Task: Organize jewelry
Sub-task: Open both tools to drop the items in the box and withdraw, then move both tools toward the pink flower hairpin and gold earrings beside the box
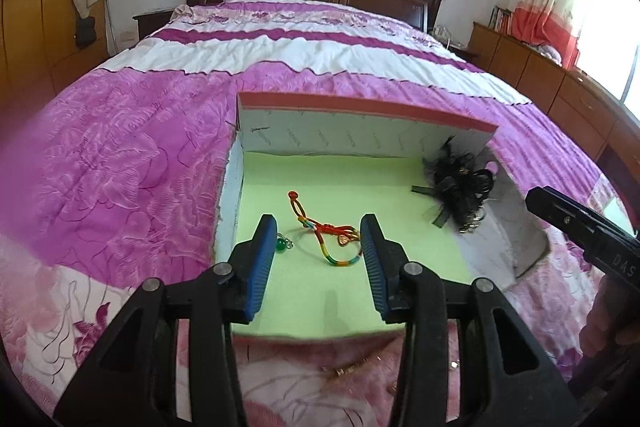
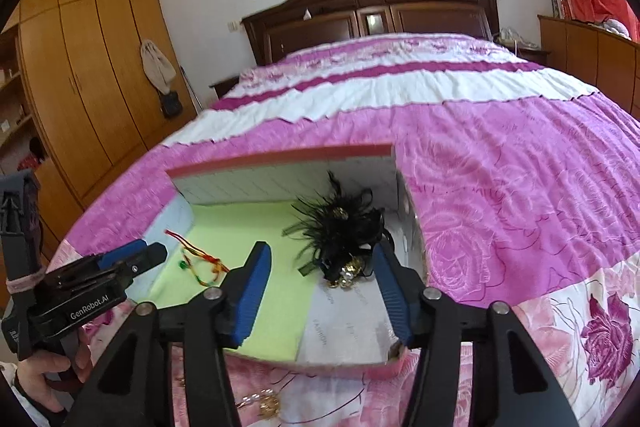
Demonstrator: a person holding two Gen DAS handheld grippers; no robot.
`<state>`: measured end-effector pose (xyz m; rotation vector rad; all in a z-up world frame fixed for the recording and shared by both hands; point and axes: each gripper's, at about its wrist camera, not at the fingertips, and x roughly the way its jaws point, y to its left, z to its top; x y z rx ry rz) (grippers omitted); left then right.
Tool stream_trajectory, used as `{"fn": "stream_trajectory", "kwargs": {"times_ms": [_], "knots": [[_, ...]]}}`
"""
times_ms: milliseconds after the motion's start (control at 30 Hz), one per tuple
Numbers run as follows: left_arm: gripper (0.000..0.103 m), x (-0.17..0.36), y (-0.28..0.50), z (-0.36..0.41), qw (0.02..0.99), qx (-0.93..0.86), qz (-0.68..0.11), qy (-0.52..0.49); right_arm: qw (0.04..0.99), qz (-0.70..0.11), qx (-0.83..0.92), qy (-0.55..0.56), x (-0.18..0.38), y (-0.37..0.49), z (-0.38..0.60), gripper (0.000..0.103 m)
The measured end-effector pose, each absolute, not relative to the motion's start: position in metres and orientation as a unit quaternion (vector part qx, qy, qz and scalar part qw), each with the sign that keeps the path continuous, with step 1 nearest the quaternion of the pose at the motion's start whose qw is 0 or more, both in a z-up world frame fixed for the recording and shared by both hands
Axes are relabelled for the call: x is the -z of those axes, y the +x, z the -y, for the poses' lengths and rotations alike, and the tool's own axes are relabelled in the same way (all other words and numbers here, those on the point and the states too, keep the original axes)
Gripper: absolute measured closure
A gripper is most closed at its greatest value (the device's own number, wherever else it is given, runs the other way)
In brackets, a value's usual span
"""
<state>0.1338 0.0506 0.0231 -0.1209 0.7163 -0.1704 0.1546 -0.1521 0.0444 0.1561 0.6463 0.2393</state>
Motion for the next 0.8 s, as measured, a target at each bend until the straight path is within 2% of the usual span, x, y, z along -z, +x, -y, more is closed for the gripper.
{"fn": "stream_trajectory", "kwargs": {"times_ms": [333, 667, 800], "knots": [[0.064, -0.045, 0.097, -0.05, 0.931, 0.112, -0.342, -0.068, 0.943, -0.298, -0.118, 0.091, -0.064, 0.116, 0.161, 0.046], [0.06, -0.024, 0.083, -0.046, 0.911, 0.106, -0.386, -0.102, 0.94, -0.311, -0.112, 0.09, -0.054, 0.091, 0.169, 0.046], [0.056, -0.011, 0.083, -0.036, 0.902, 0.102, -0.407, -0.101, 0.937, -0.32, -0.106, 0.091, -0.047, 0.085, 0.174, 0.046]]}}
